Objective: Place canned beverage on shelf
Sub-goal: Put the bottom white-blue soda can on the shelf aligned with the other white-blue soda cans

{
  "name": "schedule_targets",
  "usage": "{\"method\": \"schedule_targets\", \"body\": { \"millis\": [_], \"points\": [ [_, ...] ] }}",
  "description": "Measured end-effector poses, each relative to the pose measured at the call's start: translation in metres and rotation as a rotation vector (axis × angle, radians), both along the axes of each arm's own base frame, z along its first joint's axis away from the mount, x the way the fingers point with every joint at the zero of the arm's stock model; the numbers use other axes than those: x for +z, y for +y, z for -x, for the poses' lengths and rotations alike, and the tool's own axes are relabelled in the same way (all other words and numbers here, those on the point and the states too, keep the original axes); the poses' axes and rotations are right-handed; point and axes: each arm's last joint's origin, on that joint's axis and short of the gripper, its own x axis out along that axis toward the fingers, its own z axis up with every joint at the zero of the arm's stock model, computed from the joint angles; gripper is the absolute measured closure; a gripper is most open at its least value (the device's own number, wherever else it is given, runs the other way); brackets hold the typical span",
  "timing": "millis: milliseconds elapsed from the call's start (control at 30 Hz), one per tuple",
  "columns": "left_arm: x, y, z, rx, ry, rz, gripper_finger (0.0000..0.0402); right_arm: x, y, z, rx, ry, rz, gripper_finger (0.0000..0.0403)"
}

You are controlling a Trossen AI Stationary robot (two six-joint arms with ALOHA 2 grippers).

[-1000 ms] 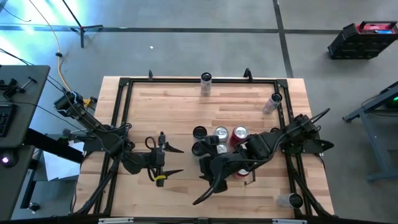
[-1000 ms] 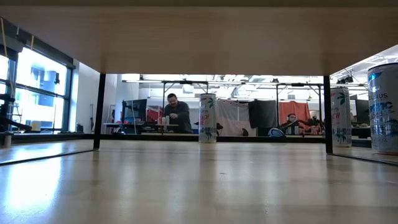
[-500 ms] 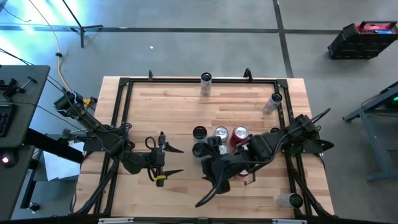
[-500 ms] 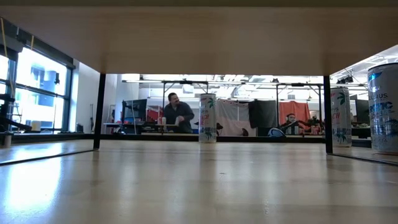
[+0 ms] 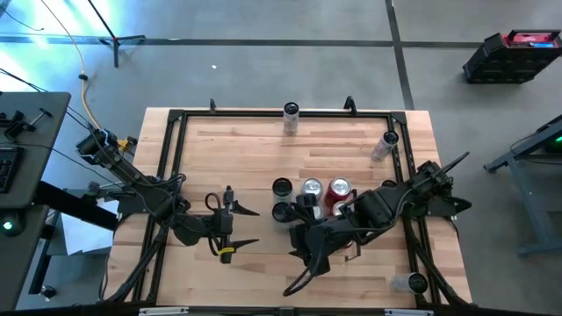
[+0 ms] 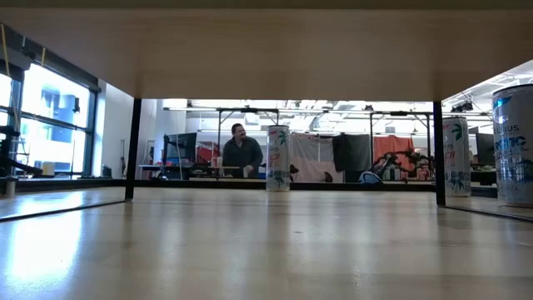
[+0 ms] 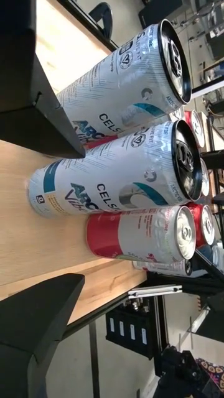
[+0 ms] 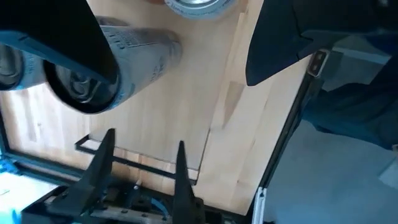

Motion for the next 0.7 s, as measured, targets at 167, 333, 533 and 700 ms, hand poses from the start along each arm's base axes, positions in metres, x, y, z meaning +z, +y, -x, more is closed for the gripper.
{"method": "schedule_targets", "body": {
  "millis": [167,333,533,700],
  "points": [
    [0.0,0.0,0.0,0.0,0.002,-0.002,0.0094,0.0,0.005,0.005,0.034,0.02,-0.009,0.0061],
    [0.0,0.0,0.0,0.0,0.002,-0.002,0.0094,-0.004,0.006,0.012,0.04,0.091,-0.019,0.0061],
    [0.001,0.0,-0.001,0.0,-0.014,0.01,0.0094,-0.007,-0.006,0.011,-0.1,0.109,0.019,0.0061],
    [-0.003,-0.002,-0.011,0.009,-0.036,0.017,0.0094,-0.007,-0.012,0.008,-0.111,0.111,0.021,0.0061]
  ]
}}
